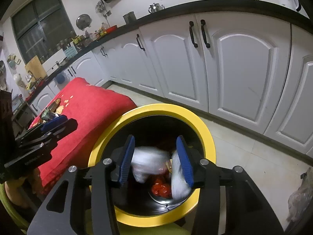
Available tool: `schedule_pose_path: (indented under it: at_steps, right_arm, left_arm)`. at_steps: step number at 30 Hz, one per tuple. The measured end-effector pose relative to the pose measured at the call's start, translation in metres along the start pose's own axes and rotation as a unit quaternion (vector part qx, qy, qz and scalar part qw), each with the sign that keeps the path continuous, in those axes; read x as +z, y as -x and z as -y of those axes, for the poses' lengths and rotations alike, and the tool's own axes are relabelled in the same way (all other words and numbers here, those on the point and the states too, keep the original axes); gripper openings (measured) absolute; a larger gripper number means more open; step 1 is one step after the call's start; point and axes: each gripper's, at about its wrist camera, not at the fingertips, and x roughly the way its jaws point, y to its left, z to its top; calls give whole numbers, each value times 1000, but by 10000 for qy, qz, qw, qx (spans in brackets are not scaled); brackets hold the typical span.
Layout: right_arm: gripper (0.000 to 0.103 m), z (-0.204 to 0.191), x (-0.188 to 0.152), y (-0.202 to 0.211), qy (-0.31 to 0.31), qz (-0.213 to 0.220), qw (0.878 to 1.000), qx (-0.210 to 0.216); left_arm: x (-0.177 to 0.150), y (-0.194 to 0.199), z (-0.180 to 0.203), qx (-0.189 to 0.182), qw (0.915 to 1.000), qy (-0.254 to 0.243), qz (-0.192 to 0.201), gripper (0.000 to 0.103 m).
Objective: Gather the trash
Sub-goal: 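Open both tools to drop the white bag and mesh into the bin, then move both open tools back over the blanket toward the blue glove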
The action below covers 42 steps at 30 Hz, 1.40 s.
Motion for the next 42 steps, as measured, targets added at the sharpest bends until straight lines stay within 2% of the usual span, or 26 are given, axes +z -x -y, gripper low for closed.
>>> schedule_pose_path:
  at_steps: [3, 6, 23, 32, 42]
  right_arm:
    - [46, 1, 1, 0, 14, 16, 10000, 2]
    - [48, -1, 4, 1, 30, 54, 10000, -10]
    - [53, -40, 14, 16, 428, 343, 9984, 133]
    - [54, -80, 18, 23, 776, 463, 9950, 430]
    - [57, -136, 15, 17, 1221, 380, 9884, 816]
  left_arm:
    - [2, 5, -3, 44, 9999, 86, 79, 79]
    - [2, 12, -9, 97, 9996, 207, 162, 91]
    - [5, 63, -36, 578, 9940, 522, 762, 92]
    - [6, 96, -60, 922, 9865, 714, 1146, 92]
    - [0, 119, -89, 1198, 9789, 966, 1342, 92]
